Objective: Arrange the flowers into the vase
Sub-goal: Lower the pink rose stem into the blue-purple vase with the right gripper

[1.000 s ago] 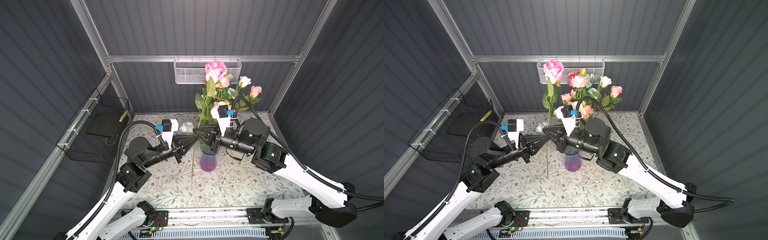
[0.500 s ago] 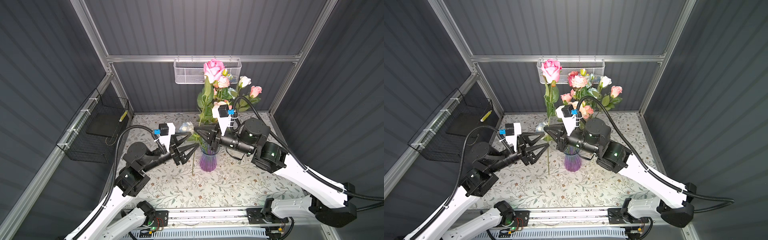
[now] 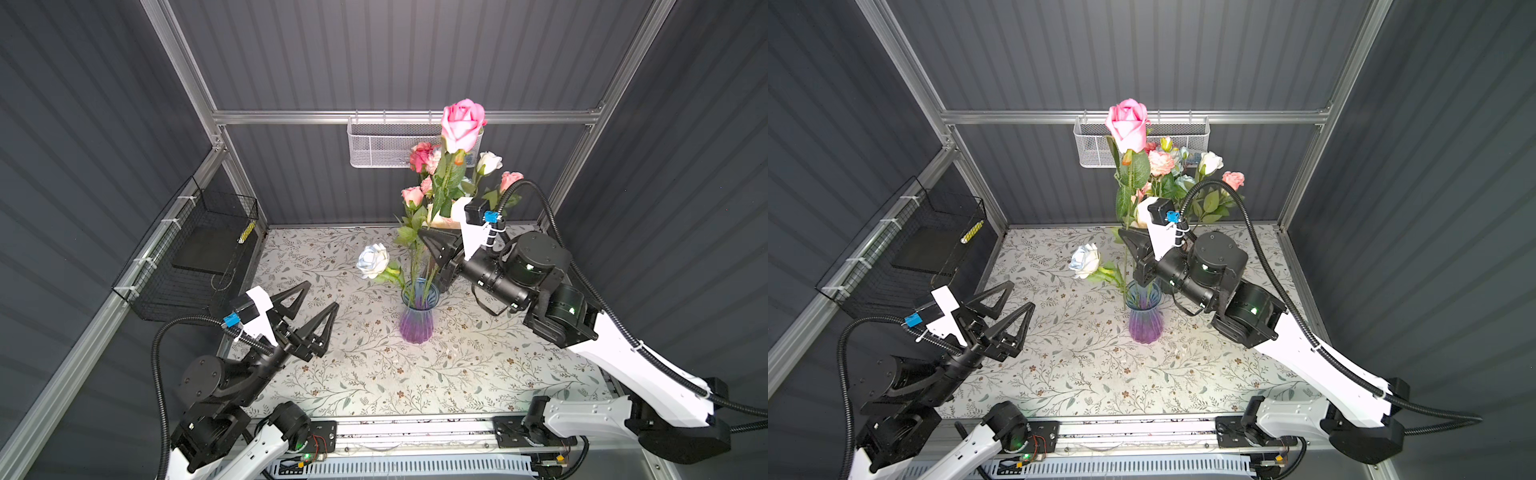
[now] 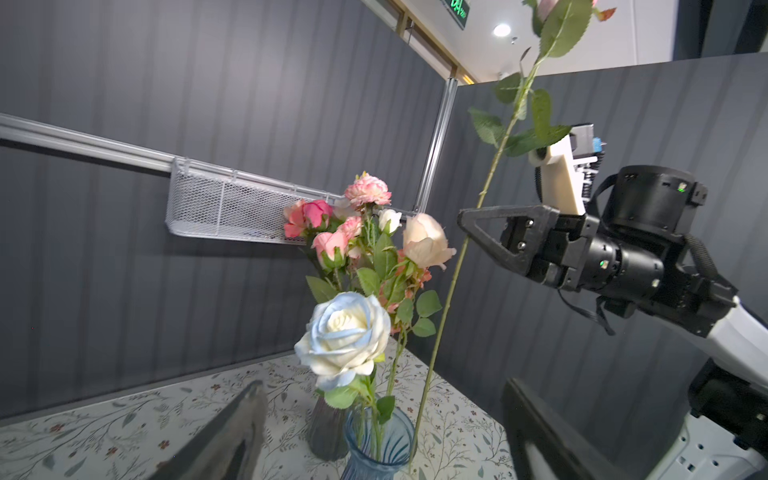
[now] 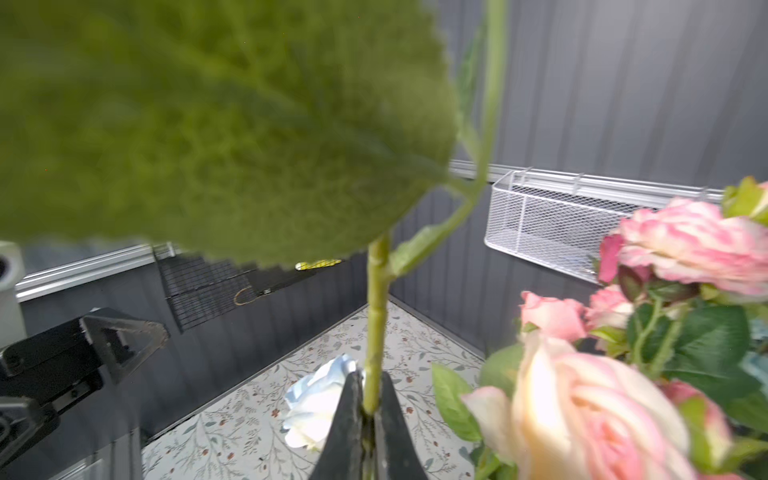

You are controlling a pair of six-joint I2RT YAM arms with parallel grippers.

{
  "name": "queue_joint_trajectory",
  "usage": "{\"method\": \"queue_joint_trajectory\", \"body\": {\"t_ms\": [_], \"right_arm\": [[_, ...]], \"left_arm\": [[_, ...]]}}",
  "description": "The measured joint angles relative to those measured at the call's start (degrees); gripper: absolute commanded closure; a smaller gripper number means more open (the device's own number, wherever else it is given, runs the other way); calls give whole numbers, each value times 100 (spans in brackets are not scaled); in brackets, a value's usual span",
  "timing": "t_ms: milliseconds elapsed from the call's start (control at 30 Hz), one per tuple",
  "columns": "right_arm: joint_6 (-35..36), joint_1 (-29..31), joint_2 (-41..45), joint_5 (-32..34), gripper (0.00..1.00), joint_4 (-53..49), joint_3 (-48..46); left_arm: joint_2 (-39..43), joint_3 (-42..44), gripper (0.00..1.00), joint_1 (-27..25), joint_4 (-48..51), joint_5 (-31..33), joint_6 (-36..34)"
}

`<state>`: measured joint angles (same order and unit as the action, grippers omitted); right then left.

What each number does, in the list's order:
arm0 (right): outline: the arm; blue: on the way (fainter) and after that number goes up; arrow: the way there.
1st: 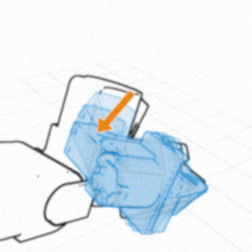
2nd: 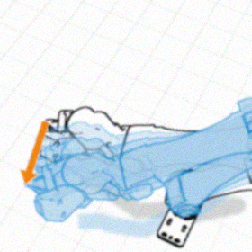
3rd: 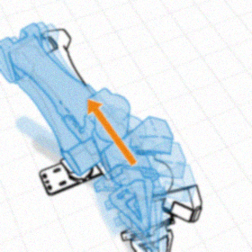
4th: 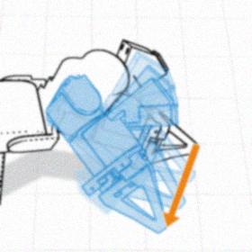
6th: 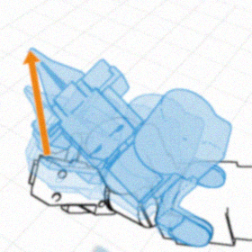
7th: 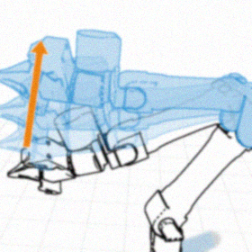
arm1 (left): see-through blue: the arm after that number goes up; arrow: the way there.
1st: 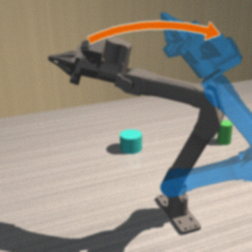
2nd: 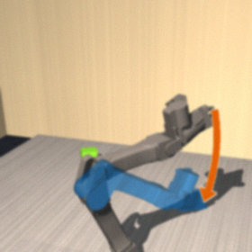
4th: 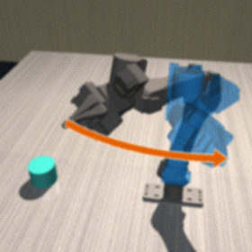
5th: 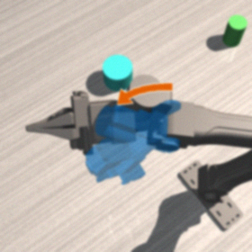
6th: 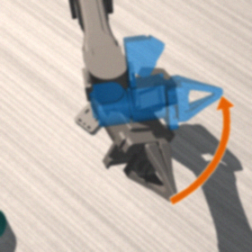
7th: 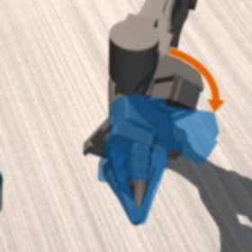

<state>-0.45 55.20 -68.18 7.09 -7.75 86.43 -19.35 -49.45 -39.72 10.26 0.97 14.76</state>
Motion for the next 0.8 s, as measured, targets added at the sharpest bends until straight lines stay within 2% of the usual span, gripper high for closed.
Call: {"method": "queue_joint_trajectory", "body": {"t_ms": [233,600,667,733,800], "right_arm": [[457,-184,-151,450,100,-4,195],[249,-455,-415,577,100,87,-516],[98,-459,-439,555,96,74,-658],[-107,-457,-431,507,87,48,-820],[-297,-452,-404,468,84,22,-957]], "left_arm": [[20,0,11,0,376,240,-11],[-63,68,10,0,409,254,-20],[-63,76,10,0,415,256,-20],[-57,81,10,0,450,273,-20],[-9,131,10,0,459,297,-17]]}}
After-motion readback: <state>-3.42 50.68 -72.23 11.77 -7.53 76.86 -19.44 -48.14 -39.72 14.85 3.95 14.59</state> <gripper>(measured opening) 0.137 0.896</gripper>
